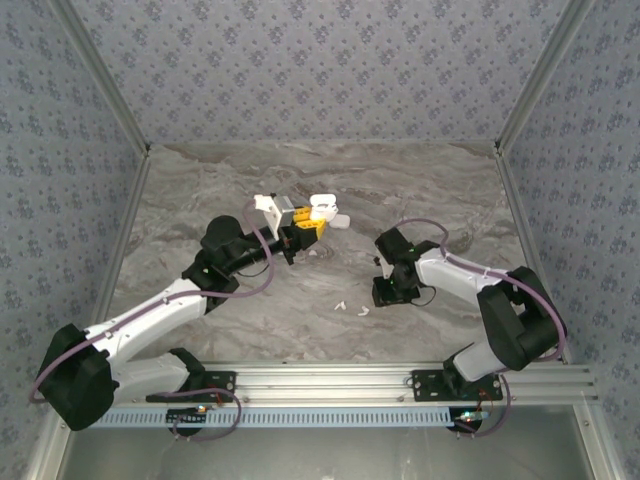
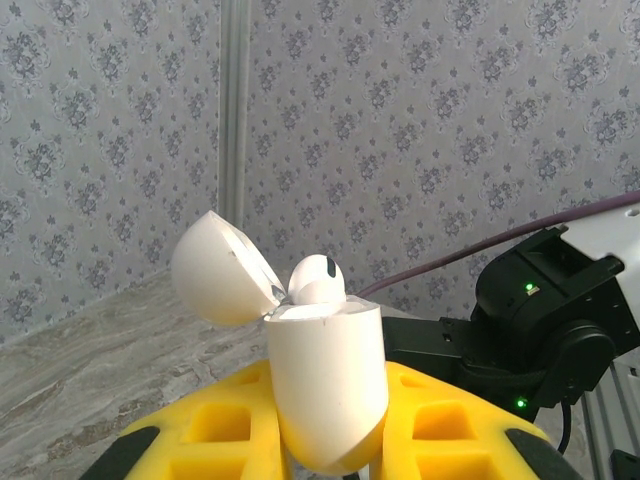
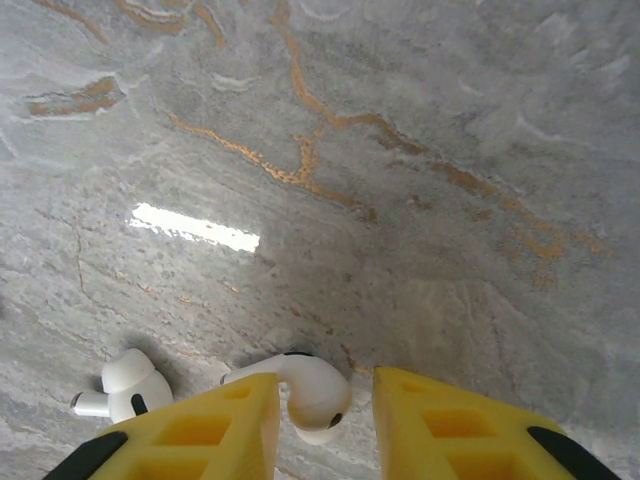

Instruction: Insert wireless bluetooth earbuds into charging case

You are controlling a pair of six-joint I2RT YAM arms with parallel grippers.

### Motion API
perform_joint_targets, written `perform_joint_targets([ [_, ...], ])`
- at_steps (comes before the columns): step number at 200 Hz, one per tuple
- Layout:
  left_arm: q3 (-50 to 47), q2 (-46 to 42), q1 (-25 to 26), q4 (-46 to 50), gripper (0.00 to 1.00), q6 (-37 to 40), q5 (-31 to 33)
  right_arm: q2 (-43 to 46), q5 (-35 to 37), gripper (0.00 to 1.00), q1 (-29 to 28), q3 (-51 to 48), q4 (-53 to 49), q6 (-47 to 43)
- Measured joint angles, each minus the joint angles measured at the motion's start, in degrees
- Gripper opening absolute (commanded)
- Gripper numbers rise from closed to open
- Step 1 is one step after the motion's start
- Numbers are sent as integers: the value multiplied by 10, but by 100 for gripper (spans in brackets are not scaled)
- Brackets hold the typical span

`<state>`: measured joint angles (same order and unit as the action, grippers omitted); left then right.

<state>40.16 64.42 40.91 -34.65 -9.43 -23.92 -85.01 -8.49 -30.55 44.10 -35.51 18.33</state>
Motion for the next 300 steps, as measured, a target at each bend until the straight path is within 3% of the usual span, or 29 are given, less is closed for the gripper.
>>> perform_joint_targets([
  [118,0,0,0,2,0,0,2,1,11,23,-14,-3,24,1],
  [174,0,1,0,1,0,0,4,120,64,20,-15,20,-2,-35],
  [244,0,21,0,-15,0,-16,-2,299,77,20,-15,71,47,-183],
  [300,1,66,0,-42,0,-37,-43,332,50,20,-19,144,119,-332],
])
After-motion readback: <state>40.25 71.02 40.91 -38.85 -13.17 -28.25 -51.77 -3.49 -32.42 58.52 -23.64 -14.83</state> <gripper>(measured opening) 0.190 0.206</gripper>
